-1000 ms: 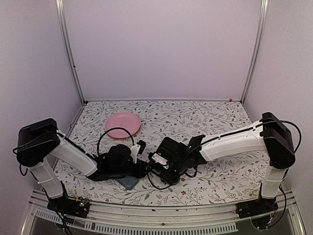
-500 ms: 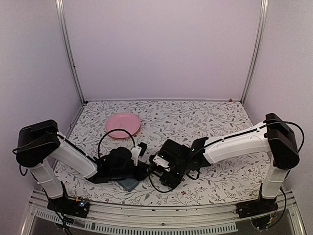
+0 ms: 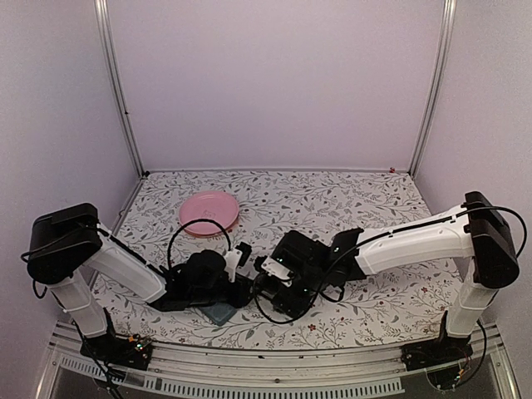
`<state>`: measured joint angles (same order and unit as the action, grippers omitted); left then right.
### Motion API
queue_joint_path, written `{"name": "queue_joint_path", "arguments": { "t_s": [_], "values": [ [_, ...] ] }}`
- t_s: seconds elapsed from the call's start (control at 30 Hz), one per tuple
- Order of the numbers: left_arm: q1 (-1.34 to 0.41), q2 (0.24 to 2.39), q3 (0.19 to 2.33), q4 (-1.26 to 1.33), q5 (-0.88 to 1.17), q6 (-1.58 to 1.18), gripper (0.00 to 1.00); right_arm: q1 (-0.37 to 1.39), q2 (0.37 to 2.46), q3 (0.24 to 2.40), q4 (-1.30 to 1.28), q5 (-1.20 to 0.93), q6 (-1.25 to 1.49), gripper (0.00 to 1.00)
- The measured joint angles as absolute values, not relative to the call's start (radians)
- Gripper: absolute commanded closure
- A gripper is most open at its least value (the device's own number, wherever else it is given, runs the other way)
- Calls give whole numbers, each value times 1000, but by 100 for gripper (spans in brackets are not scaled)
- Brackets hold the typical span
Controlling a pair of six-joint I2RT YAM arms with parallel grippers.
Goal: Organize the sunglasses
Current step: Adjust the sunglasses in the sunglasses case.
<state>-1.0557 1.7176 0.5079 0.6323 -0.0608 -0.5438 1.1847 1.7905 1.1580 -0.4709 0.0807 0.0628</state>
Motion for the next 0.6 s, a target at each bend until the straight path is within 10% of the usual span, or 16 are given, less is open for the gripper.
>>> {"name": "queue_joint_path", "arguments": {
  "t_s": [0.6],
  "values": [
    [-1065,1718,515,615,-61,-531,60,999,1598,1063,-422,-6,114,31]
  ]
}}
